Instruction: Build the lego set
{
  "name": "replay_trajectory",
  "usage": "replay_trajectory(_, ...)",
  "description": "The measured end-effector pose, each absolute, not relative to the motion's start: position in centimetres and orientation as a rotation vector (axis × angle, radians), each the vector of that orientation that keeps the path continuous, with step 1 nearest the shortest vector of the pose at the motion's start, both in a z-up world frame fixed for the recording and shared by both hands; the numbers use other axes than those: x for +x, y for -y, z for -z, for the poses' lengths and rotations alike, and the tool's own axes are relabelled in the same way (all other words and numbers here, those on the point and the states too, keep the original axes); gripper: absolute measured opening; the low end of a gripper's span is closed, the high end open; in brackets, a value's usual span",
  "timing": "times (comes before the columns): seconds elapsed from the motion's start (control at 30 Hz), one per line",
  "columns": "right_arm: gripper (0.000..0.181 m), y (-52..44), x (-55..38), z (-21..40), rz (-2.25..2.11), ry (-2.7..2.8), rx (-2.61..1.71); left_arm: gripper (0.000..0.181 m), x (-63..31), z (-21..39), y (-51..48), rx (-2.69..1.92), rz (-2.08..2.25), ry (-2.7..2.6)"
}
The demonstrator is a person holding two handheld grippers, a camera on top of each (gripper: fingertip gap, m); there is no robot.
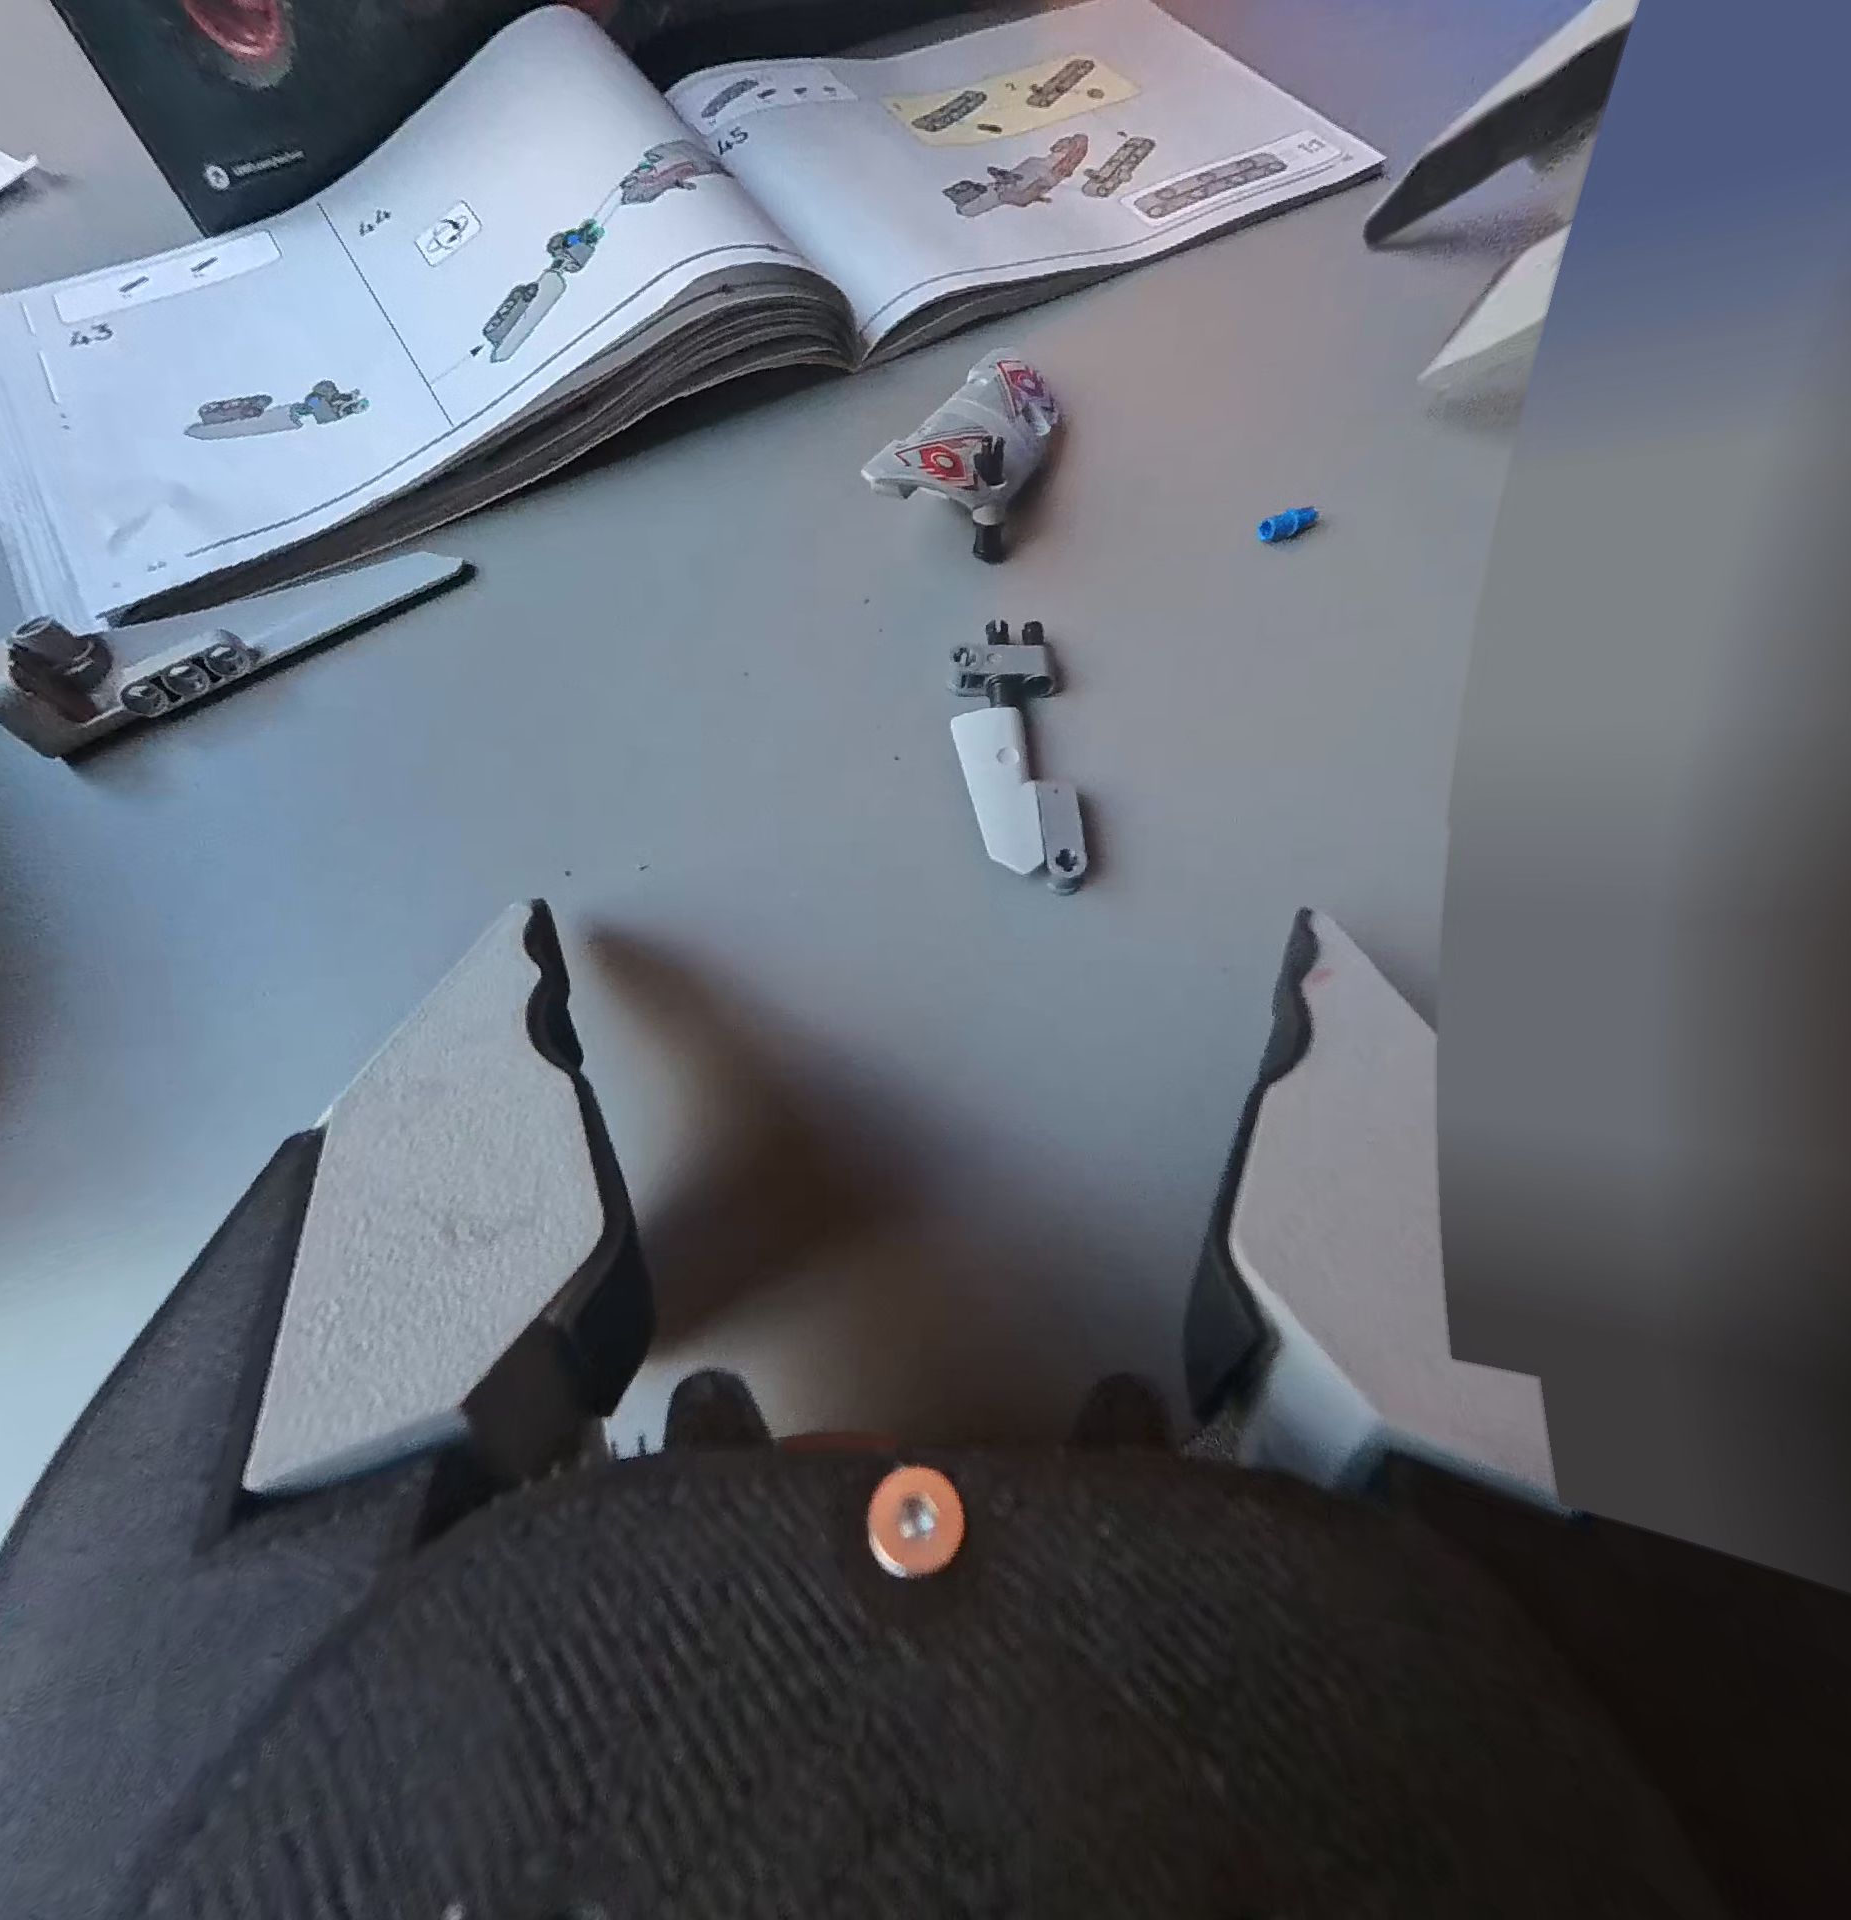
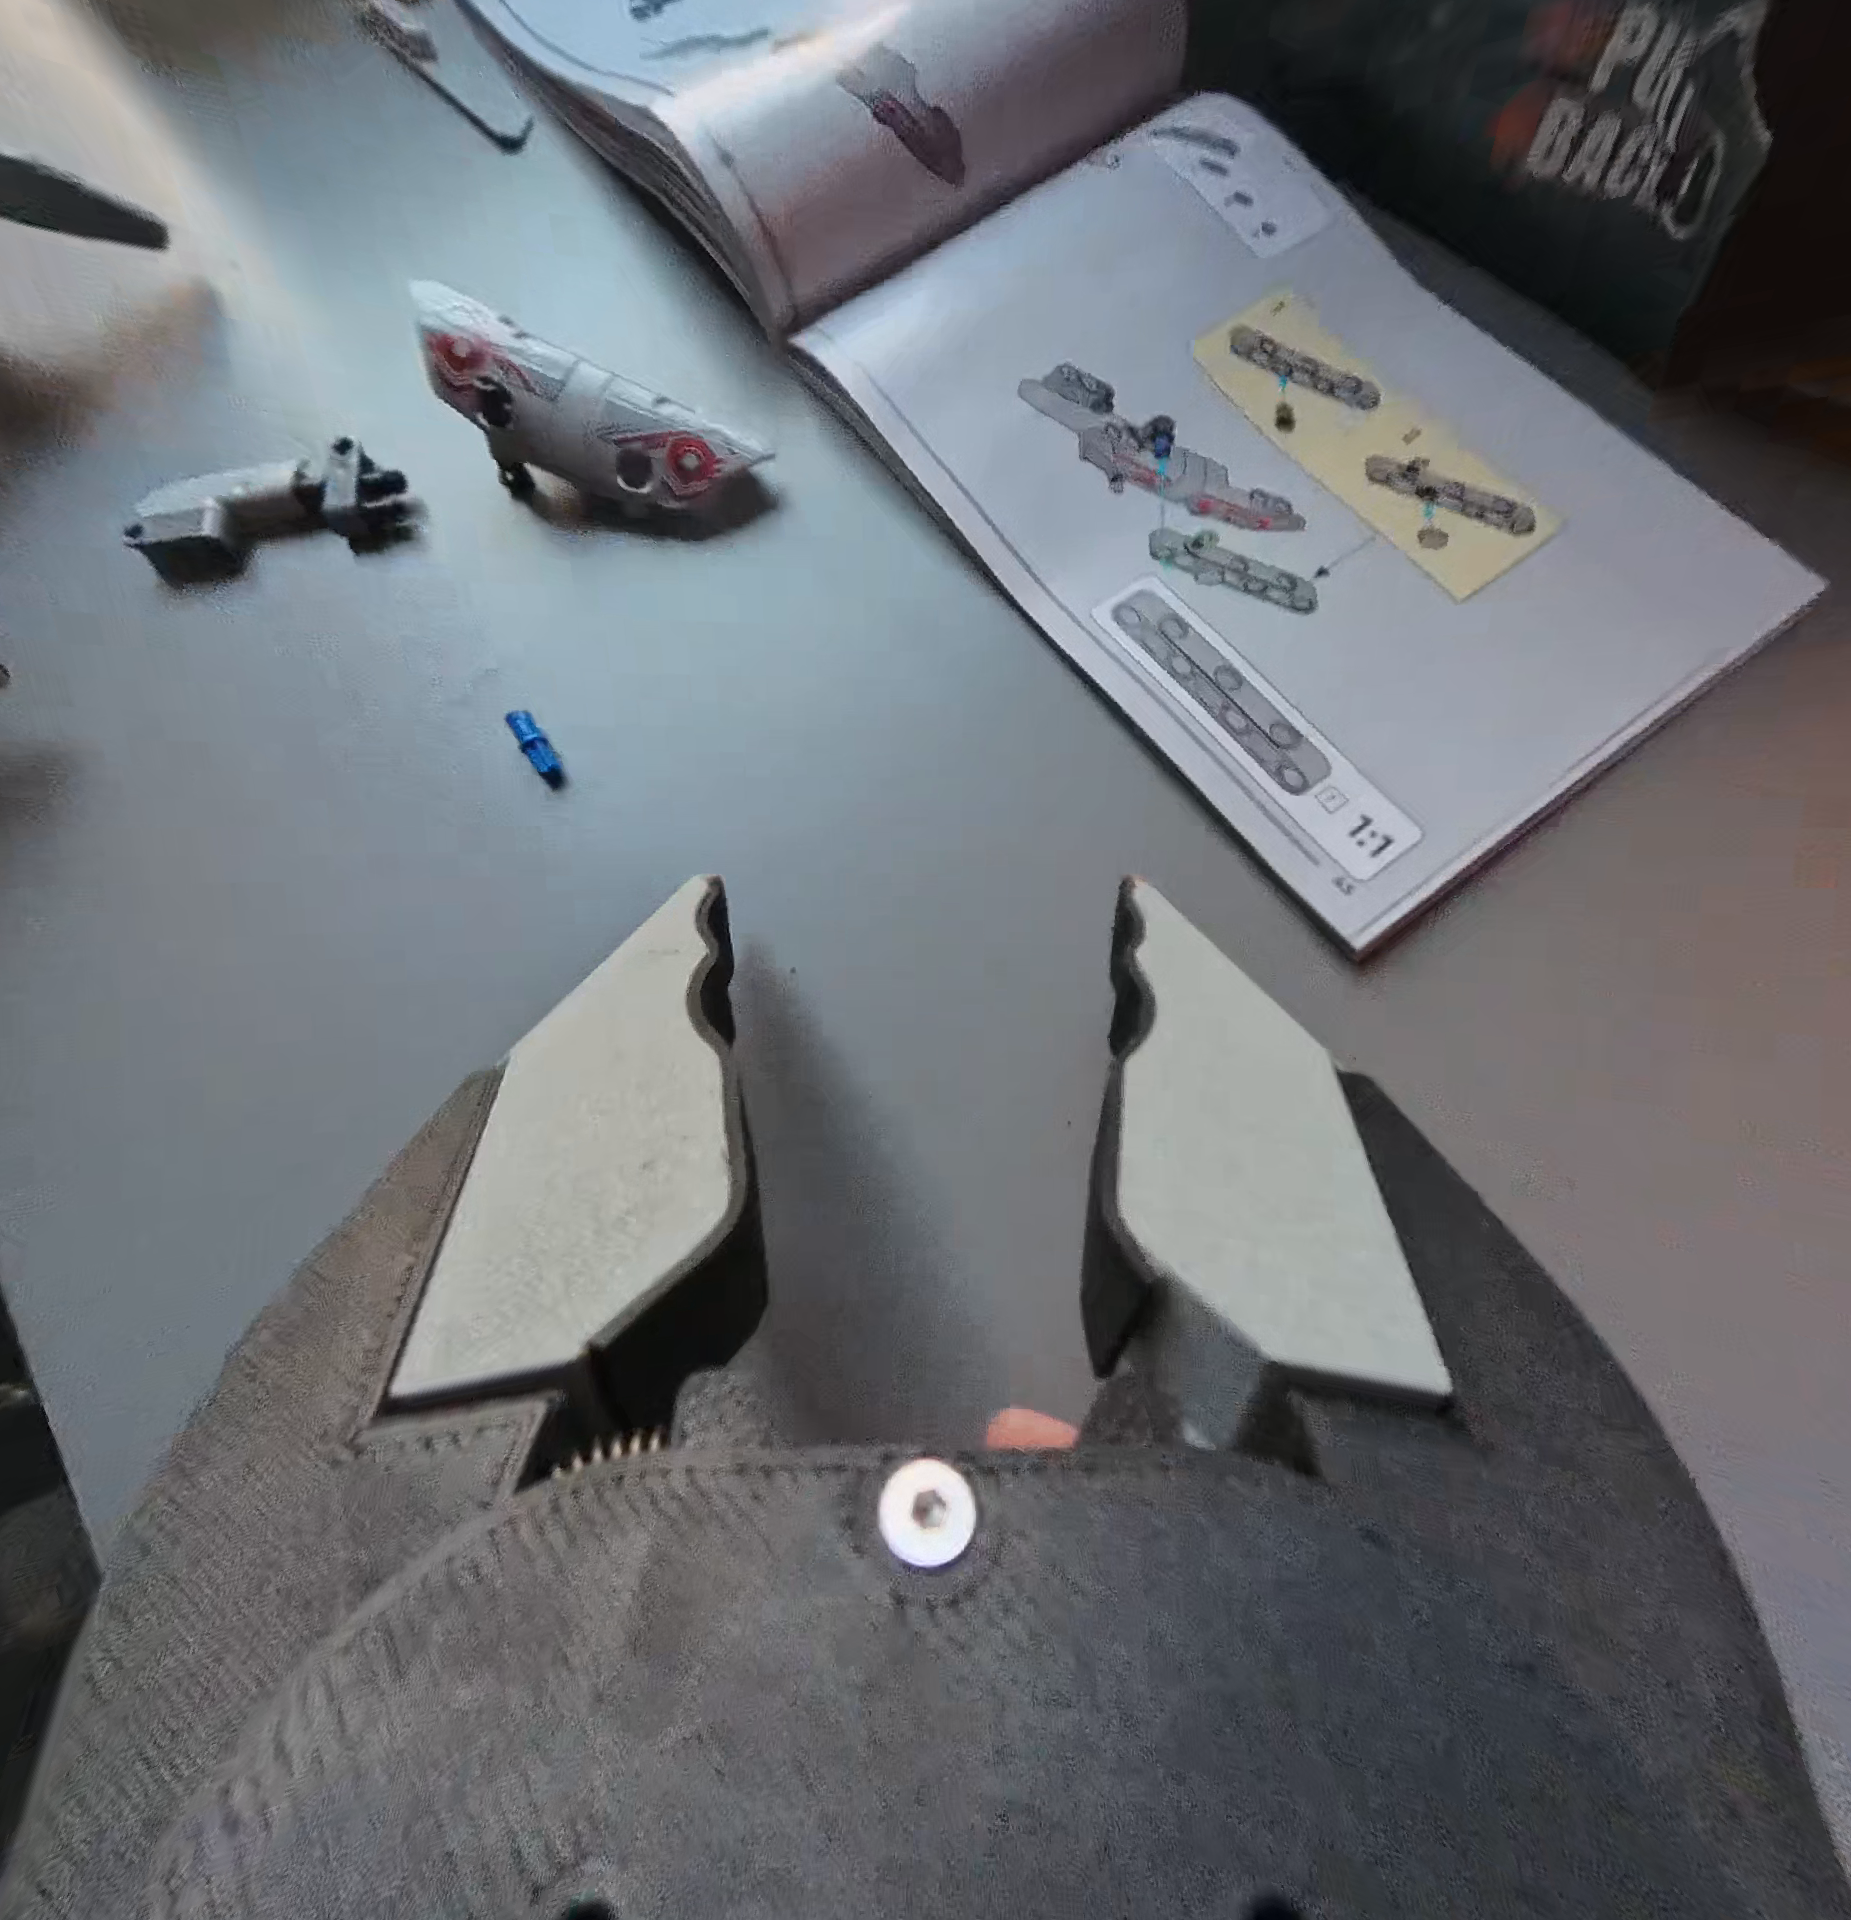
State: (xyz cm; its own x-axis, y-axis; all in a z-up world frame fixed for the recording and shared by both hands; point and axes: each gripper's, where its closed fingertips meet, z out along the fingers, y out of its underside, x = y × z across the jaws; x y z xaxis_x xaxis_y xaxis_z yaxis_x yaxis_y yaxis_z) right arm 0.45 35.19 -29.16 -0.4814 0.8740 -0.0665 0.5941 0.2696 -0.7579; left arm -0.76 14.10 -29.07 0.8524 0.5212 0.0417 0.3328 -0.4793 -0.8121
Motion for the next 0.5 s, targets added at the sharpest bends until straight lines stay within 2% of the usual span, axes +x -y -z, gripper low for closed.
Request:
replay_trajectory(0.03, 0.074, -35.3, 0.4, 29.3, -1.073, 2.176, -1.382, 0.132, -0.7, 29.0, -14.1, -2.113, -0.256, 0.613)
replay_trajectory(0.1, 0.065, -34.5, 1.1, 29.0, -1.153, 2.177, -1.426, 0.13, -0.3, 28.9, -14.0, -2.106, -0.256, 0.59)
replay_trajectory(0.13, 0.068, -33.8, 1.6, 29.0, -1.173, 2.195, -1.416, 0.126, -0.4, 28.7, -13.8, -2.093, -0.284, 0.588)
replay_trajectory(0.27, 0.061, -33.5, 2.8, 29.5, -1.015, 2.214, -1.324, 0.112, -0.5, 28.1, -13.5, -2.078, -0.435, 0.531)
replay_trajectory(0.5, 0.058, -33.2, 3.7, 28.5, -0.97, 2.104, -1.258, 0.109, -0.9, 26.4, -12.7, -1.905, -0.419, 0.584)
